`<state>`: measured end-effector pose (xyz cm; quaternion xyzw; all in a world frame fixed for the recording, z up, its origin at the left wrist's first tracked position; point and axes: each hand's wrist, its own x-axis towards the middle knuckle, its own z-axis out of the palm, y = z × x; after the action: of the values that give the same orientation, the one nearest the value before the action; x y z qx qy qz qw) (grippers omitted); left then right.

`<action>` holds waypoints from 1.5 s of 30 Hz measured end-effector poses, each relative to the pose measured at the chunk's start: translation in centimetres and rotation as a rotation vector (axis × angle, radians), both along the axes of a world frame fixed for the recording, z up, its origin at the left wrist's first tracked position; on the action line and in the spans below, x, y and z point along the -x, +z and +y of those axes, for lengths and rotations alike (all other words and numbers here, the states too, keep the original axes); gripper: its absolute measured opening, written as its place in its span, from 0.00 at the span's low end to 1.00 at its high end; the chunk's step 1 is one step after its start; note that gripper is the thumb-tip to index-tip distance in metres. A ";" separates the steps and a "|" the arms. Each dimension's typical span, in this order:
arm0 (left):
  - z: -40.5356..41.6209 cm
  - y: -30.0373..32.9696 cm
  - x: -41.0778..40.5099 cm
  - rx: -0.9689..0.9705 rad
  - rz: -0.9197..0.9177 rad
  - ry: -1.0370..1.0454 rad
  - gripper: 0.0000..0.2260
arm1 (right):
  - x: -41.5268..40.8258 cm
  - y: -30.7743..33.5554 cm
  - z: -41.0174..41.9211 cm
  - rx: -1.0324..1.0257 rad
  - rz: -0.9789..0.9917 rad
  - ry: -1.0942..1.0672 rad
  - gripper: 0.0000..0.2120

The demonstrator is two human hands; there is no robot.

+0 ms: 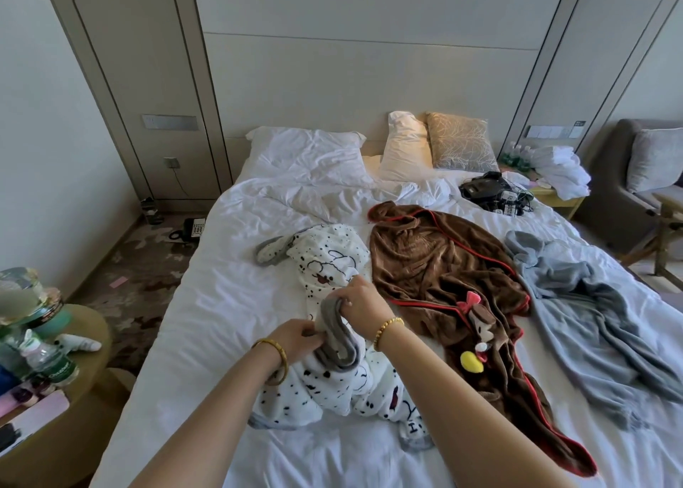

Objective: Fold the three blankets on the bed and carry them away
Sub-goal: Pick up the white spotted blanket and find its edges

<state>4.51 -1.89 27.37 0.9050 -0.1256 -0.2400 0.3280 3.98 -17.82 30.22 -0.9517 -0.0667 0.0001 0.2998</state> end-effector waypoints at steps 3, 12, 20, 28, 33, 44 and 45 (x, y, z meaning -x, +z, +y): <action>0.3 -0.1 0.0 -0.055 0.175 -0.022 0.22 | -0.1 -0.5 -0.7 -0.116 0.037 -0.188 0.19; 1.0 0.7 -0.6 0.062 0.104 0.205 0.17 | -0.5 0.5 -2.5 -0.719 0.179 -0.313 0.22; -1.9 4.1 -1.5 0.617 0.210 0.772 0.13 | 2.9 -1.8 -1.4 -0.540 0.372 -0.254 0.19; -3.1 3.7 -1.5 0.424 0.131 0.512 0.15 | 4.6 -2.9 -0.6 -0.694 0.358 -0.306 0.15; -2.1 4.2 -0.6 -0.408 0.010 -0.274 0.11 | 3.5 -3.0 -2.3 -0.352 0.096 -0.263 0.28; 2.0 2.7 0.5 -0.104 -0.054 0.118 0.20 | 4.4 -8.5 1.2 0.593 0.564 0.262 0.23; 2.8 2.2 0.2 -0.041 -0.065 0.226 0.21 | 4.5 -8.9 0.7 0.646 0.584 0.232 0.24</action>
<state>4.35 0.90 29.59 0.9272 -0.0282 -0.1745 0.3301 -0.50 -17.12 21.31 -0.9427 -0.0822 0.3233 -0.0086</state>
